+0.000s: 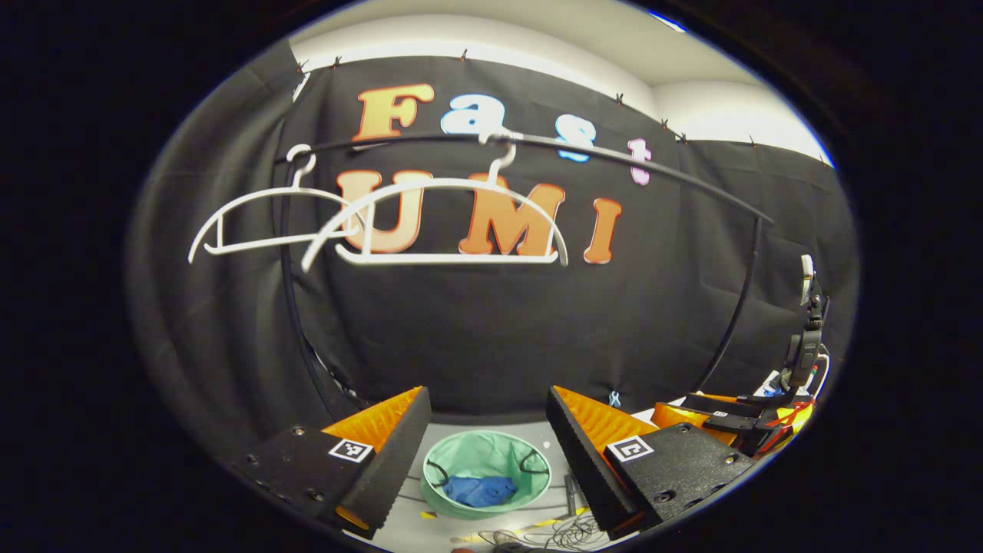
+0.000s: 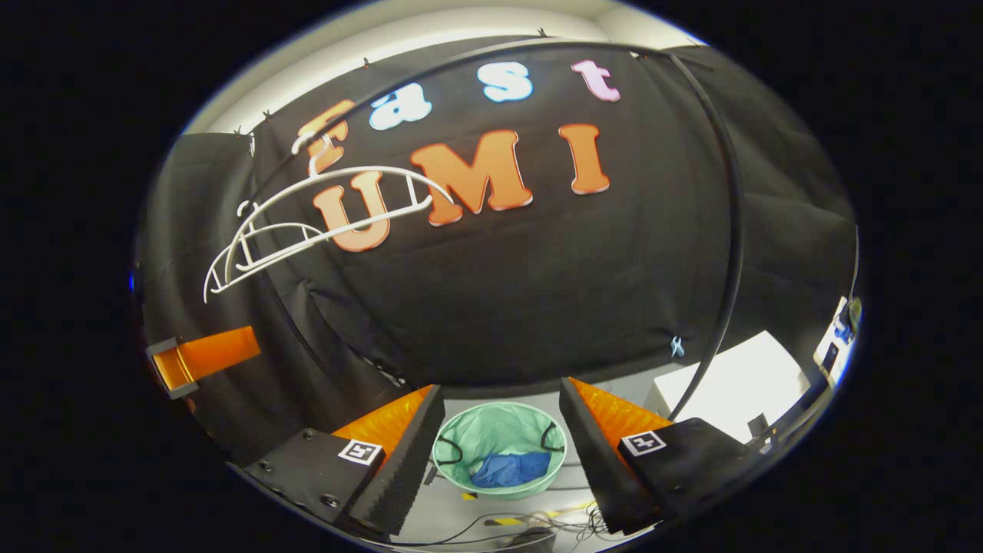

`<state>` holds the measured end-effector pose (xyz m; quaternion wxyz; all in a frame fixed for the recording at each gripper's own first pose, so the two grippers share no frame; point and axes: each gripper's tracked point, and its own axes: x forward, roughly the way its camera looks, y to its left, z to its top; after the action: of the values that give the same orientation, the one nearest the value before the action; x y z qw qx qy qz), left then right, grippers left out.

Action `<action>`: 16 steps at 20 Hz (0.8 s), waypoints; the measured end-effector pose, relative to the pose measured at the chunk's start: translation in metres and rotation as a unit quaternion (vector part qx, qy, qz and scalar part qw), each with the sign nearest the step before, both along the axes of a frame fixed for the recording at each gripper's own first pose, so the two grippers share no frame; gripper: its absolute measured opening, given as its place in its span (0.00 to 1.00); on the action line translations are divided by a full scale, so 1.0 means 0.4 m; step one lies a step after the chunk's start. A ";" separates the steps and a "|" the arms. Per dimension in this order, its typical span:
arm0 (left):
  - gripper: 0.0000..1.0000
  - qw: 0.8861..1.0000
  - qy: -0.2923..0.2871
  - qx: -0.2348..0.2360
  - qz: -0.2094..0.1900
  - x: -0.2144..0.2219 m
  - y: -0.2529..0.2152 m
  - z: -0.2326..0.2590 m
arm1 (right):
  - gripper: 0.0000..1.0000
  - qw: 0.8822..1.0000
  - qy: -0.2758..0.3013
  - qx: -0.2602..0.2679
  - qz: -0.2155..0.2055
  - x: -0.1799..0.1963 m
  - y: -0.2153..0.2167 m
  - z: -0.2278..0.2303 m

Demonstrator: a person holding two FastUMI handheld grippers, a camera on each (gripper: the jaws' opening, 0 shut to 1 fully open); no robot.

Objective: Grasp the clothes on the hanger with both hands and then place them into the laundry hamper below.

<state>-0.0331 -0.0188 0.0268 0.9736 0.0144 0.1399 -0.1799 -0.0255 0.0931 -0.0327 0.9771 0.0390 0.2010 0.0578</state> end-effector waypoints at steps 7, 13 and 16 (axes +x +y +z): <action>0.93 0.991 -0.131 -0.030 0.027 -0.005 0.076 0.238 | 0.92 0.990 -0.118 -0.077 -0.013 -0.039 -0.045 0.223; 0.92 0.983 -0.166 -0.027 0.078 -0.020 0.198 0.277 | 0.89 0.982 -0.179 -0.053 -0.008 -0.058 -0.053 0.353; 0.92 0.982 -0.162 -0.027 0.092 -0.024 0.227 0.264 | 0.89 0.979 -0.196 -0.061 -0.014 -0.058 -0.064 0.381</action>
<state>-0.0426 0.0719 0.1326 0.9958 0.0045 -0.0241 -0.0881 -0.0486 0.0673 0.1197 0.9988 -0.0303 0.0079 0.0384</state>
